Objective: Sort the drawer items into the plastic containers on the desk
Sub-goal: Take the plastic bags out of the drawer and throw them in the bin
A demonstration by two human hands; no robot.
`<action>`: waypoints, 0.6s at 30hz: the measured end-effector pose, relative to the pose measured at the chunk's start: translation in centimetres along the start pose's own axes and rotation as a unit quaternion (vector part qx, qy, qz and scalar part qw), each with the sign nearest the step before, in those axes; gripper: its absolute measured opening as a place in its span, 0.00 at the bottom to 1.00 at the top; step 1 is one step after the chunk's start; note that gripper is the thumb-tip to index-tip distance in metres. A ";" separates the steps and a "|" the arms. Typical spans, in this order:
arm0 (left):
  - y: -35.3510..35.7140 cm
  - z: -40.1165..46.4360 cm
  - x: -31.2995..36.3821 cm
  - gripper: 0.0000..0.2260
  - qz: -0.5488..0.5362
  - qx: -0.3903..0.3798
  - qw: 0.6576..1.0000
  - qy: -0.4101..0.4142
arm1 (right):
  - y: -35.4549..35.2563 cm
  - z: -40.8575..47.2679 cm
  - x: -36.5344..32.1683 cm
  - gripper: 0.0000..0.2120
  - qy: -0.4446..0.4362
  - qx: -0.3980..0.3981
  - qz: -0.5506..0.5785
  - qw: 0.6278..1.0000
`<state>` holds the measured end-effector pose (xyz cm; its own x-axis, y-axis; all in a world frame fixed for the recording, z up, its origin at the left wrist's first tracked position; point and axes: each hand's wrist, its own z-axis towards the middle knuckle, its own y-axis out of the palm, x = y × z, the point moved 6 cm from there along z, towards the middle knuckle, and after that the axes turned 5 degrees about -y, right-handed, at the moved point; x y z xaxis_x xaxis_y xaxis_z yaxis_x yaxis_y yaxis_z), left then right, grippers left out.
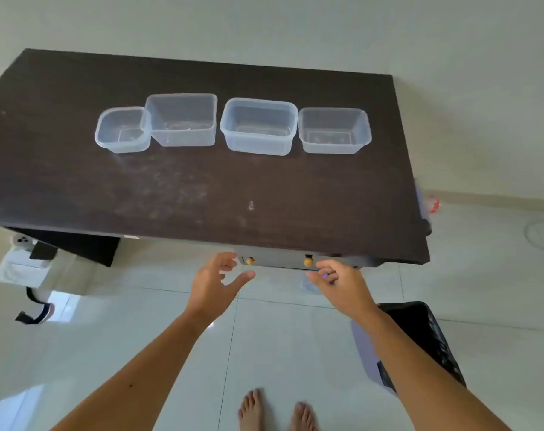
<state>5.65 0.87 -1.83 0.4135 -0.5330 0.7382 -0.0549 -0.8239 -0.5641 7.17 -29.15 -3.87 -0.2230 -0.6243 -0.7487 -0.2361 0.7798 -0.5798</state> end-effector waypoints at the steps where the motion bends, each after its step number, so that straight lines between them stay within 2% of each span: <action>1: 0.3 0.7 -0.7 0.28 -0.029 0.014 0.999 -0.010 | 0.8 0.6 0.4 0.15 0.008 0.007 0.023 1.000; 4: 0.9 2.3 -2.1 0.30 -0.073 0.052 0.995 -0.046 | 2.2 2.1 1.5 0.17 0.049 0.045 0.053 0.996; 7: 2.2 3.3 -3.7 0.33 -0.123 0.065 0.988 -0.059 | 4.0 2.9 3.2 0.18 0.052 0.074 0.083 0.992; 14: 4.5 5.0 -5.2 0.29 -0.150 0.059 0.986 -0.039 | 5.0 3.4 3.7 0.14 0.023 0.076 0.223 0.972; 18: 5.1 4.8 -5.4 0.29 -0.163 0.073 0.983 -0.031 | 4.7 3.7 3.4 0.12 0.009 0.079 0.256 0.963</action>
<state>7.53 0.44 -10.46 0.4424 -0.2286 0.8672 0.2194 -0.9100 -0.3519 8.82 -27.41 -10.38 -0.2889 -0.1546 -0.9448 0.0552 0.9825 -0.1776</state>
